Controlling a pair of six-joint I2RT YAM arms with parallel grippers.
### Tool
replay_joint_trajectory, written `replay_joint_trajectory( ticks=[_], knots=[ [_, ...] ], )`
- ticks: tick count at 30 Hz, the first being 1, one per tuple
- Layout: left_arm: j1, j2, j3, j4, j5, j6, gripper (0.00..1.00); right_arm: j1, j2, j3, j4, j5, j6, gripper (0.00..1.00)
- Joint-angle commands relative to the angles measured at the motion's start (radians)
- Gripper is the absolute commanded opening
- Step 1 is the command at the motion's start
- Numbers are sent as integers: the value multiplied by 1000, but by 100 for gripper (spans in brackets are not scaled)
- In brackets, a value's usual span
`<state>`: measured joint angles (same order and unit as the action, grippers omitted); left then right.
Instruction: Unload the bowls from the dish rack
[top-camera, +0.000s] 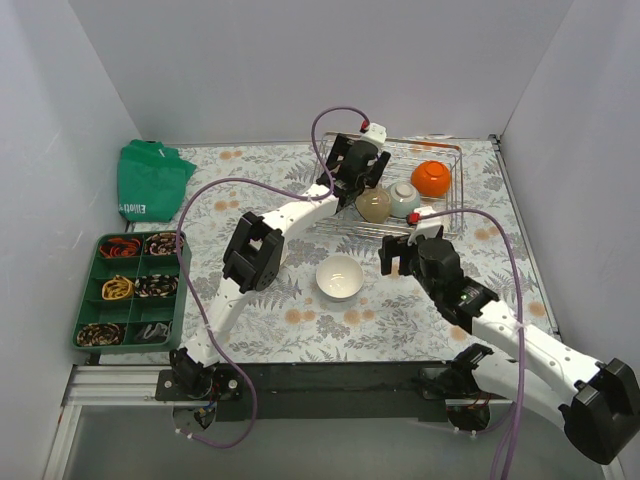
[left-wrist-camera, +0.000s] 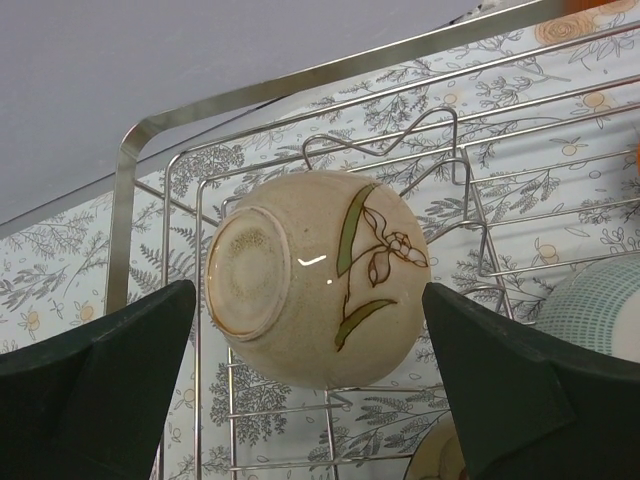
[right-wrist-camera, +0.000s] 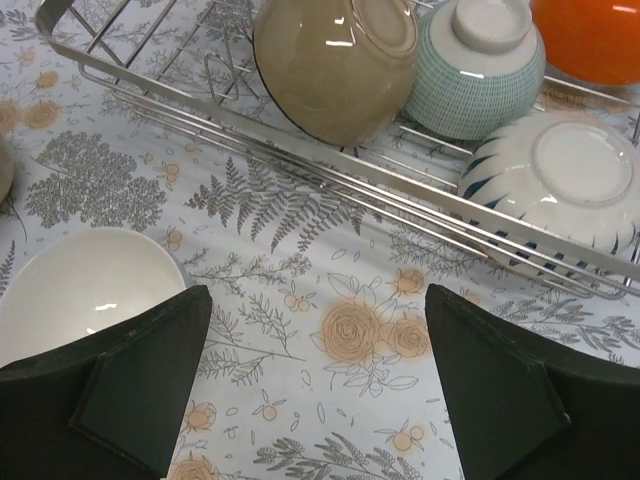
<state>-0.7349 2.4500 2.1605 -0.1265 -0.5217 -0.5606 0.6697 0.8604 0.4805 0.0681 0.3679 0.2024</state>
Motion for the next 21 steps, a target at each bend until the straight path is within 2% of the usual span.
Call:
replay_joint_trajectory(
  ticks=[1,7,10,13,14,19,21],
  knots=[
    [-3,-69,-11,39,-18,13,98,-22,78,121,38,29,-46,96],
    [-1,-219,-105,38,-24,-7,98,-131,216,239,22,-78,-52,96],
    [3,-333,-185,22,-26,-27,98,-206,285,303,-7,-217,-55,96],
    [9,-428,-287,-8,-56,-54,98,-260,347,368,-37,-296,-40,95],
    [12,-503,-321,-15,-63,-74,98,-277,359,385,-42,-311,-35,95],
    [25,-753,-624,-13,-102,-121,98,-297,466,533,-59,-423,32,96],
    [26,-852,-688,-41,-115,-168,98,-300,532,585,-59,-438,75,96]
  ],
)
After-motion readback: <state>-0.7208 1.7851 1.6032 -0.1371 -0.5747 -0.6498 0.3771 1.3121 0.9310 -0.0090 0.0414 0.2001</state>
